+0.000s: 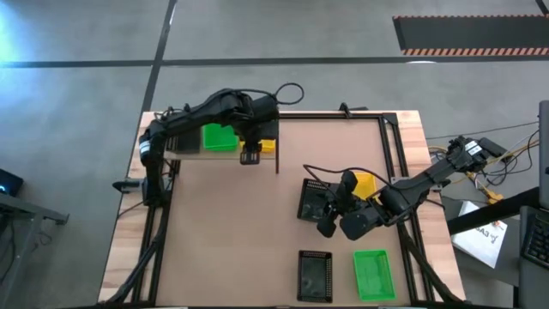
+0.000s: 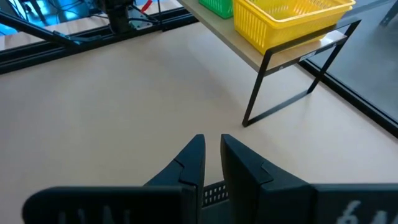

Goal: Stack baskets on shelf by color
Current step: Stack the left yellow bin on top of the other yellow bin on the shelf

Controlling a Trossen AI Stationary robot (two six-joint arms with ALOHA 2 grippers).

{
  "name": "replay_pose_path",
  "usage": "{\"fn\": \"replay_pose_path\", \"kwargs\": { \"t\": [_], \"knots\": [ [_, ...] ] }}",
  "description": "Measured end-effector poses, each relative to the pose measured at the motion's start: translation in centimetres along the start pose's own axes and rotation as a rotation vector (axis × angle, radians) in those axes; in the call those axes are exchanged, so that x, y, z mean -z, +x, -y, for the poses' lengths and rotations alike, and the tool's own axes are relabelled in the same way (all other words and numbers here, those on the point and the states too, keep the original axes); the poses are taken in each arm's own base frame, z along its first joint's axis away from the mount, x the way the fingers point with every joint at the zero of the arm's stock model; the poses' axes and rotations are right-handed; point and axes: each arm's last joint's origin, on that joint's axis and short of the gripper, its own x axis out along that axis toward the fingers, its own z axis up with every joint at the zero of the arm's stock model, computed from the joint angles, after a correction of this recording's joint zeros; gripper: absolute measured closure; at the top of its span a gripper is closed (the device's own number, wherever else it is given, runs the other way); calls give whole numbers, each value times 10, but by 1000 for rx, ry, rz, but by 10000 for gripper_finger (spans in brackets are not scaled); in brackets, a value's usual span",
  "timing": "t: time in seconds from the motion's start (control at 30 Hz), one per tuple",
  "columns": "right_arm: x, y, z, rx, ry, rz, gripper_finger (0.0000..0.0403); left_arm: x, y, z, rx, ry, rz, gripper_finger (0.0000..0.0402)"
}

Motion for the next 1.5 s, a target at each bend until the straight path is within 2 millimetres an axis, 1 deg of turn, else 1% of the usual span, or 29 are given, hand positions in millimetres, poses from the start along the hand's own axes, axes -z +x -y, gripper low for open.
{"fn": "replay_pose_path", "kwargs": {
  "t": [0.07,0.17,0.33,0.43,0.73,0.8,1.17,1.23,1.3,1.4,1.5],
  "knots": [
    [0,0,0,0,0,0,360,1,7,1,8,30,-21,265],
    [0,0,0,0,0,0,360,1,21,1,27,30,-35,265],
    [0,0,0,0,3,0,360,2,41,1,33,-27,-51,273],
    [0,0,0,0,3,0,360,2,42,-1,30,-63,-48,294],
    [0,0,0,-1,3,0,360,6,41,-12,22,-130,-48,387],
    [0,0,0,-1,2,0,360,7,41,-14,20,-141,-49,395],
    [0,0,0,-1,-8,-1,360,8,41,-18,38,-150,-43,391],
    [0,0,0,-1,-9,-1,360,8,40,-17,40,-150,-41,384],
    [0,0,0,0,-9,-1,360,9,39,-17,45,-149,-38,367],
    [0,0,0,0,-9,-1,360,10,34,-17,47,-138,-33,328],
    [0,0,0,0,-9,-1,360,12,22,-16,41,-133,-12,285]
  ]
}}
